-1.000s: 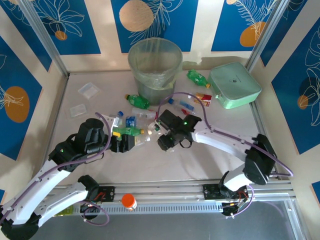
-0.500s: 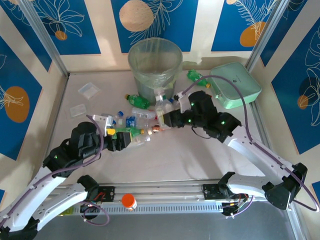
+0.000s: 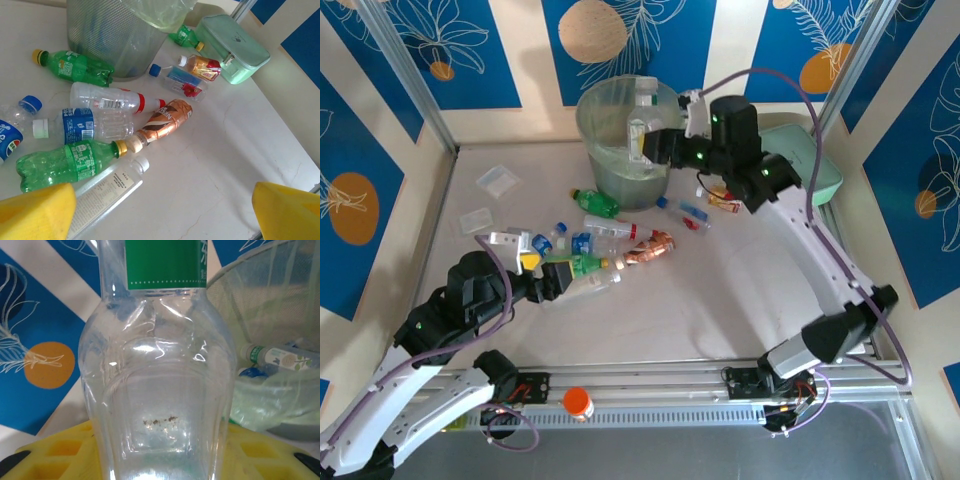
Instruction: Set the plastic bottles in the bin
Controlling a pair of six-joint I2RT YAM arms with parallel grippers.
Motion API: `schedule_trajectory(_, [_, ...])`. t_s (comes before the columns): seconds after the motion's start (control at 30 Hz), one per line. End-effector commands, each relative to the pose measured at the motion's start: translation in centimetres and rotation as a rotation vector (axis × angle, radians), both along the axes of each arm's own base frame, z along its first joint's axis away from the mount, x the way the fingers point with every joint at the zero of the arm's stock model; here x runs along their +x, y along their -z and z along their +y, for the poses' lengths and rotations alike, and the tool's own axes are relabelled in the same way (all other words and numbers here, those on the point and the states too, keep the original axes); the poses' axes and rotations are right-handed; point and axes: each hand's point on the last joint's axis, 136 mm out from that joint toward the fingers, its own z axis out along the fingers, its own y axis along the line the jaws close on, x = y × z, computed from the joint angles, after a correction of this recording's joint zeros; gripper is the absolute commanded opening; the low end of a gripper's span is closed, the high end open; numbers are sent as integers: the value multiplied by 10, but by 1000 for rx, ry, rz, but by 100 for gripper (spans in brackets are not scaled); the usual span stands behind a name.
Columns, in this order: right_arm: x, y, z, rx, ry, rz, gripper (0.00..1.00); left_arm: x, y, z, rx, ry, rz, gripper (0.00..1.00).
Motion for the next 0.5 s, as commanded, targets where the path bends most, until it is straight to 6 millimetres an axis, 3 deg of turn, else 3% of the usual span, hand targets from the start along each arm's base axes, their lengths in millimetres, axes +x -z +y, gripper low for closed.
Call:
schedule_trajectory(0.0, [27,9,-1,-10,20,65,45,-3,-10,8,6,-19,-25,91])
schedule_trajectory(0.23, [96,35,8,-46,72,133,43,-9,-14,17,8,-29,-54,91])
schedule_trajectory(0.47, [135,72,22,-94,101,192,42,-12,-17,21,21,-23,-79,91])
